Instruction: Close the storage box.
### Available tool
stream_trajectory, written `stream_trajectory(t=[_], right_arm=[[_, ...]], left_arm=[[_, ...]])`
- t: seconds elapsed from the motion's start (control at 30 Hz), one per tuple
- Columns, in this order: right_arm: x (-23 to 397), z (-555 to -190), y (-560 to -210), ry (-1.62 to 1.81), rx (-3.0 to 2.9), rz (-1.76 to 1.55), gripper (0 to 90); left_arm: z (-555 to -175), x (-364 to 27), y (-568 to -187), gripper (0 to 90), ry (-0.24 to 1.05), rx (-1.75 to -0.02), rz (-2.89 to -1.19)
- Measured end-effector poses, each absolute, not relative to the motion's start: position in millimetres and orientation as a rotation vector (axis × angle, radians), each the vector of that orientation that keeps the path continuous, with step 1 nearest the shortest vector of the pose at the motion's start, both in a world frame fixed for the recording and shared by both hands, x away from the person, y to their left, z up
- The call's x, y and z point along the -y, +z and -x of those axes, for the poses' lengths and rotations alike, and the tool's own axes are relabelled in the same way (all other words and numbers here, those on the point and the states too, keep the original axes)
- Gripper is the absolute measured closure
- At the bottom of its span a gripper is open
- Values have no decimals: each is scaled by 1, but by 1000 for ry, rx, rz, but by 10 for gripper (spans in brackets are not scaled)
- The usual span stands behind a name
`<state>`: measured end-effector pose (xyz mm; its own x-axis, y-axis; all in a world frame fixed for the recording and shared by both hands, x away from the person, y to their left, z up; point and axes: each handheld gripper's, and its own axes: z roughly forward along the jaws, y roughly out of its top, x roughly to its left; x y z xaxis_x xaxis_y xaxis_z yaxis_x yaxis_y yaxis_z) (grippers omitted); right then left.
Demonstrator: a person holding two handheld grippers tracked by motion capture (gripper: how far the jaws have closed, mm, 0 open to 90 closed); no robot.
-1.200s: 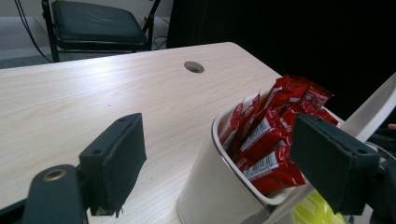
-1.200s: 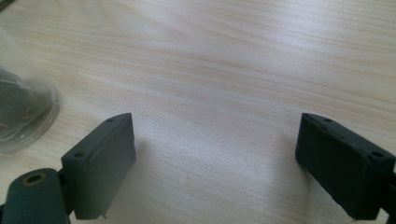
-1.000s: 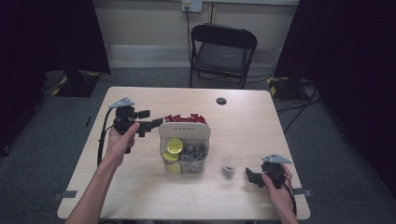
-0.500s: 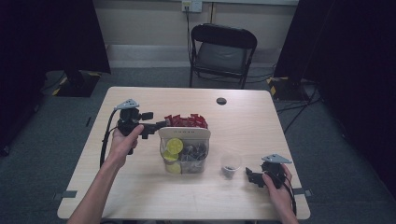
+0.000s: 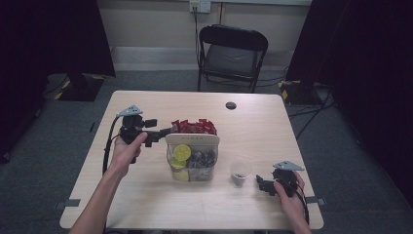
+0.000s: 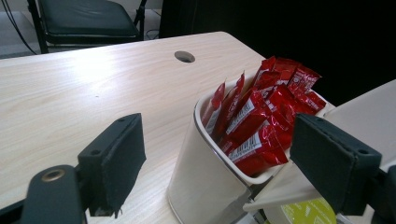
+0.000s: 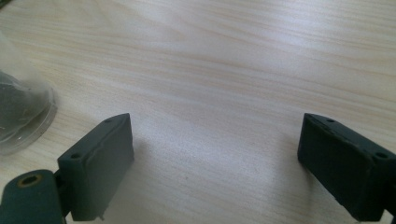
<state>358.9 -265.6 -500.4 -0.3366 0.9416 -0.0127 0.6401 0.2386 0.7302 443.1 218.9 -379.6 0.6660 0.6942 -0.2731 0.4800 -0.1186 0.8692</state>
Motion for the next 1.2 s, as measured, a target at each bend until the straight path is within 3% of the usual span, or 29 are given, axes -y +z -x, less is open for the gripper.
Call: stream_trajectory(t=[1.2], right_arm=[[266,-361,-501,885,-2071,-1441,84]], left_arm=[[-431,-203,-391,169,206,-916,-1851]])
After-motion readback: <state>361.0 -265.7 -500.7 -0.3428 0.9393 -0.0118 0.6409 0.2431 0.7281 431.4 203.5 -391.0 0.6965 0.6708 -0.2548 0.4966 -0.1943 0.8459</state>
